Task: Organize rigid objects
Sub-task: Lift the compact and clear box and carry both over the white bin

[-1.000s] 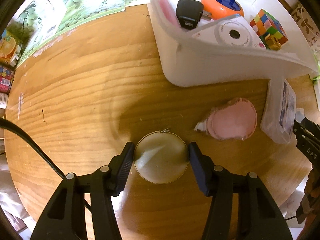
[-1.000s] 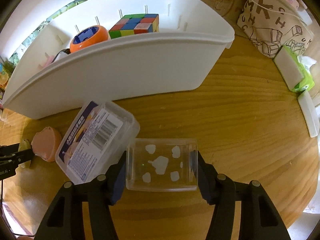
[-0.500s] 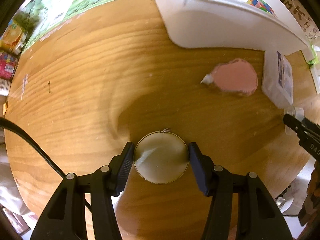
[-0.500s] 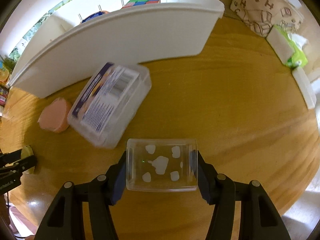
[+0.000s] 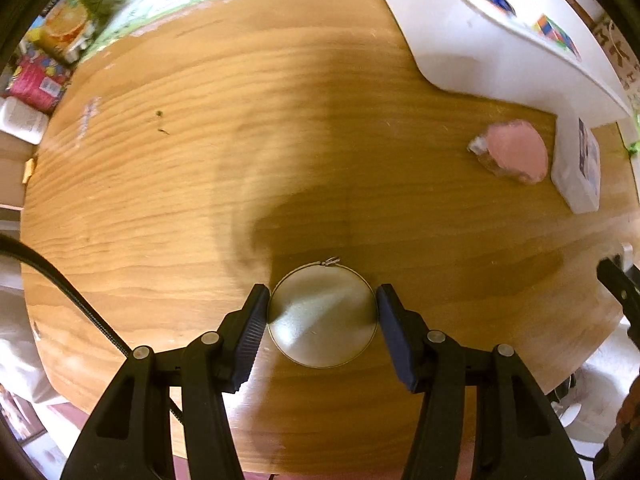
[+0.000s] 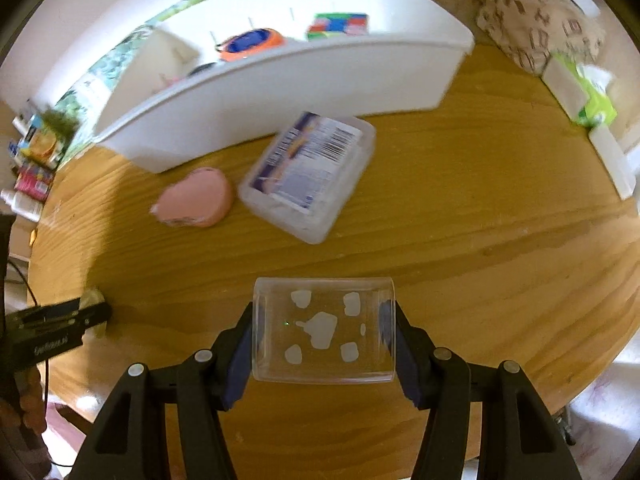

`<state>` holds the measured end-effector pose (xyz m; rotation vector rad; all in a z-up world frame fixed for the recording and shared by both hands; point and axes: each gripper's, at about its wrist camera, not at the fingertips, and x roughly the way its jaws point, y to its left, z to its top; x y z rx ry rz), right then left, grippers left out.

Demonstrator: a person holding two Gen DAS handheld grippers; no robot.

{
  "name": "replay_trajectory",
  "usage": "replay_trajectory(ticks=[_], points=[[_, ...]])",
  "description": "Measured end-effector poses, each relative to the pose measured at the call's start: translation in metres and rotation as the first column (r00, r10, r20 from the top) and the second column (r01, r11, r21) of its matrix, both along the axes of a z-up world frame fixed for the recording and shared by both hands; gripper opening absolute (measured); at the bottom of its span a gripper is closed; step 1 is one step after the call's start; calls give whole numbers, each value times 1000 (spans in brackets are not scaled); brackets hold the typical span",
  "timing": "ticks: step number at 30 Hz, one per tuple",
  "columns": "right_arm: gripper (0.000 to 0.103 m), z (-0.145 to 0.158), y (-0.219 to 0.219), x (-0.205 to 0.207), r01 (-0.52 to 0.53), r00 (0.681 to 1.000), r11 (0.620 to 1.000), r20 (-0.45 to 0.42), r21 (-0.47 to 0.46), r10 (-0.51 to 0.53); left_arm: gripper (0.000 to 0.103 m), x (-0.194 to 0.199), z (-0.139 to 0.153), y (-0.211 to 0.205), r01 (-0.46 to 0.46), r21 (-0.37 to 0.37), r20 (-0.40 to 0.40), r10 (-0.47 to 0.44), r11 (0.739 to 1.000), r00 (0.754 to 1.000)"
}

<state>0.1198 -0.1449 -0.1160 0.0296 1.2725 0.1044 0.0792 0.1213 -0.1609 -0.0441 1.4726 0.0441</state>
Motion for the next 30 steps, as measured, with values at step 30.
replay_trajectory(ticks=[30], points=[[60, 117, 16, 69, -247, 927, 964, 265, -97, 265, 59, 121, 137, -27, -42, 56, 362, 19, 998, 932]])
